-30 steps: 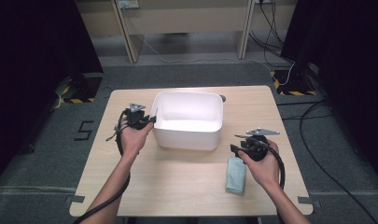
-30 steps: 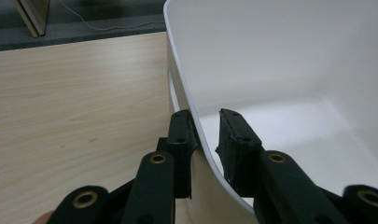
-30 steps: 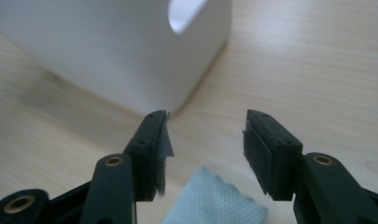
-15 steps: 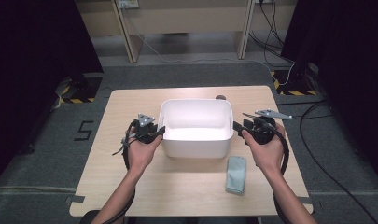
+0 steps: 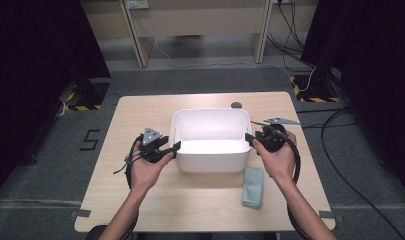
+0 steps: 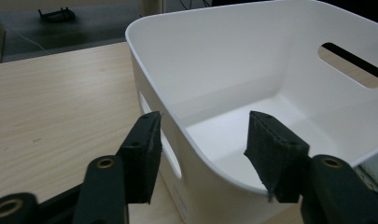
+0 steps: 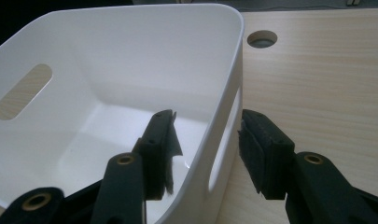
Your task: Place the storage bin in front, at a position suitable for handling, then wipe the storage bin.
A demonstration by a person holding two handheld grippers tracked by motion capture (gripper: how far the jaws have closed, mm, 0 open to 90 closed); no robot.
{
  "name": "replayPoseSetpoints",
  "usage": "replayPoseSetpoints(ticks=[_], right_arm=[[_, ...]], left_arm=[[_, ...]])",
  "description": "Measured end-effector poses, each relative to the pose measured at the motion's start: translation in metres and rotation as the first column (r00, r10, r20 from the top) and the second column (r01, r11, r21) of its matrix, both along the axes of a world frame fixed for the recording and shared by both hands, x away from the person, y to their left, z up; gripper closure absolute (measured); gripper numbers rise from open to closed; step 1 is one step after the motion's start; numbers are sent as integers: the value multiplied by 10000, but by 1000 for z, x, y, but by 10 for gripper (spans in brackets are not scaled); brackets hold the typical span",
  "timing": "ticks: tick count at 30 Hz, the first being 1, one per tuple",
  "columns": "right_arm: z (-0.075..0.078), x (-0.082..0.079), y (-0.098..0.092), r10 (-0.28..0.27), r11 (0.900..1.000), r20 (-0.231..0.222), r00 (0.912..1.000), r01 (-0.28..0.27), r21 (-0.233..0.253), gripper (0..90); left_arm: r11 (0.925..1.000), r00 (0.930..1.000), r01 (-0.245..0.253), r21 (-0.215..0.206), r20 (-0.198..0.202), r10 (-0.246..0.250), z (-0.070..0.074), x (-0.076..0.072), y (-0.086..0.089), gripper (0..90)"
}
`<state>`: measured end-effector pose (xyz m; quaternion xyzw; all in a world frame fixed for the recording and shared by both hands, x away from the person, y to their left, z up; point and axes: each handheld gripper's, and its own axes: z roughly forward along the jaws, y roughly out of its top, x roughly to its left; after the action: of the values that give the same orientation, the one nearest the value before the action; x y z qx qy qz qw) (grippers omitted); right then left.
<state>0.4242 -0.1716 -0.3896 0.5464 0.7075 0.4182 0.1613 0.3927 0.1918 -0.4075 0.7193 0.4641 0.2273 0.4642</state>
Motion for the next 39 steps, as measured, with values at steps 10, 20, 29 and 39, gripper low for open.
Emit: replayPoseSetpoints(ticks=[10,20,29,39], right_arm=[[-6,1,9,177,9996,-468,9987,-186,-194,622],[-5,0,6,68,9999,-456,9989,-71,-80,612],[-4,-3,4,21,10000,-441,9990,-24,-75,604],[2,-9,0,96,9999,-291,9995,-94,64,563]], left_arm=[[9904,9975,514,-1280,544,-447,7,-37,32,405],[9883,9945,858,-1261,709,-773,-5,-74,25,450],[9740,9782,2073,-918,291,-2055,-23,-84,-10,466],[9416,9440,3292,-710,11,-3299,-52,-81,-59,425]])
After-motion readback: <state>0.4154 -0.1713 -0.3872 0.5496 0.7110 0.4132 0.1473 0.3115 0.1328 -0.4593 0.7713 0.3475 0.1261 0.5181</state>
